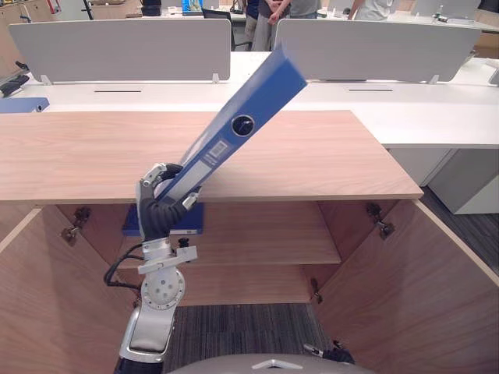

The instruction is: Walk over to the cabinet, pick up the folder, carry it to the office cabinet, place the folder inside the office cabinet, then close the office cabinet door

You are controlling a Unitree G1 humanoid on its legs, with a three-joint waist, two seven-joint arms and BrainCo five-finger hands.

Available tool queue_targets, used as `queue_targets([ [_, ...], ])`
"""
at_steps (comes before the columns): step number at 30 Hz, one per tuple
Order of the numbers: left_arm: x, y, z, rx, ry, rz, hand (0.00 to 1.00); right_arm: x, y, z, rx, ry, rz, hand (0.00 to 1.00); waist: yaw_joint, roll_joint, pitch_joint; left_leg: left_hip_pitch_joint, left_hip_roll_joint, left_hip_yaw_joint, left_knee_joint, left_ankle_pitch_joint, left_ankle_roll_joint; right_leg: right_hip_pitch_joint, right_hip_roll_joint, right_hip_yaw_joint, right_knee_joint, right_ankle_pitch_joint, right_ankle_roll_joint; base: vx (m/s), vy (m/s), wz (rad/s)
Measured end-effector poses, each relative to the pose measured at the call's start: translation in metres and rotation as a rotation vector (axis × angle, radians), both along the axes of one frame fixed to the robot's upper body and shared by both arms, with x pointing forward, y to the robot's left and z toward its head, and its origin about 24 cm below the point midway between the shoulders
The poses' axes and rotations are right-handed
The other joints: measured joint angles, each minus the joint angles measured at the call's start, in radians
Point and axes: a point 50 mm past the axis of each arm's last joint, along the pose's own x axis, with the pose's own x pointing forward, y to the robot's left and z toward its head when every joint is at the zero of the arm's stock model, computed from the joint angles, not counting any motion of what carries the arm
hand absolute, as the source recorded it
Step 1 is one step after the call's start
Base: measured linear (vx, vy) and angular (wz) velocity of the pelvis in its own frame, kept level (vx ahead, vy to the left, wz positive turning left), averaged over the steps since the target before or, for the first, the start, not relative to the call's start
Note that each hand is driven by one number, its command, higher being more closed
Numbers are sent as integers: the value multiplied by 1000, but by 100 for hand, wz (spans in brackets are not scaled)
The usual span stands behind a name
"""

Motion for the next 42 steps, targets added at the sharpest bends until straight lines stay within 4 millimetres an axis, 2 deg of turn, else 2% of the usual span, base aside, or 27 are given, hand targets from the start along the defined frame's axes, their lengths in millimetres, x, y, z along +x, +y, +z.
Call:
queue_targets([
  [4, -2, -10, 4, -64, -11, -64, 100, 17, 10, 9, 18, -102, 4, 0, -1, 0, -2, 3, 1, 2, 6, 0, 0, -2, 2, 3, 0, 2, -1, 0, 0, 0],
  [7, -6, -14, 11, -131, -42, -118, 100, 39, 14, 25, 26, -239, -25, 0, -1, 1, -2, 5, 0, 7, 6, 1, 1, -4, 2, 7, -2, 7, 2, -4, -9, -3],
  [13, -10, -15, 20, -197, -90, -171, 100, 80, 16, 72, 31, -563, -69, 0, -1, 0, -1, 5, 0, 24, 0, -3, 0, -5, 2, 24, -5, 12, 8, -41, -9, -7],
  [16, -14, -13, 31, -215, -142, -180, 100, 91, 15, 97, 22, -694, -76, 0, -3, 1, -1, 6, -1, 26, 0, -1, 2, -11, 2, 25, -6, 13, 10, -11, -3, -2],
  [17, -15, -13, 33, -221, -154, -182, 100, 92, 14, 102, 18, -724, -78, 0, -3, 2, -2, 6, -1, 26, 1, -1, 2, -16, 2, 26, -6, 14, 10, 0, 0, 0],
  [20, -20, -9, 42, -236, -216, -172, 100, 101, 15, 136, 7, -899, -99, 0, -4, 3, -1, 3, -2, 28, 6, 0, 3, -19, 2, 28, -8, 17, 11, 0, 0, 0],
  [22, -21, -7, 44, -239, -231, -163, 100, 104, 14, 152, -3, -982, -100, 0, -5, 2, -1, 4, -2, 29, 6, 0, 4, -18, 1, 28, -11, 18, 12, 0, 0, 0],
  [24, -20, -3, 43, -235, -232, -143, 100, 107, 14, 178, -12, -1112, -109, 0, -5, 3, 2, 5, -2, 30, 6, -1, 4, -17, 1, 29, -11, 19, 12, 0, 0, 0],
  [27, -21, 1, 42, -231, -226, -119, 100, 106, 12, 203, -28, -1241, -117, 0, -5, 6, 5, 7, -3, 30, 6, -2, 5, -15, 1, 30, -12, 19, 12, 0, 0, 0],
  [33, -29, 7, 43, -234, -236, -94, 100, 103, 11, 234, -36, -1405, -130, 0, -7, 13, 9, 7, -2, 30, 6, -2, 4, -14, 1, 29, -15, 19, 12, 0, 0, 0],
  [42, -29, 8, 45, -328, -253, -215, 100, 111, 18, 271, 42, -1613, -76, 0, -4, 12, 9, 9, -3, 29, 6, -3, 5, -9, 0, 28, -16, 19, 13, 0, 0, 0],
])
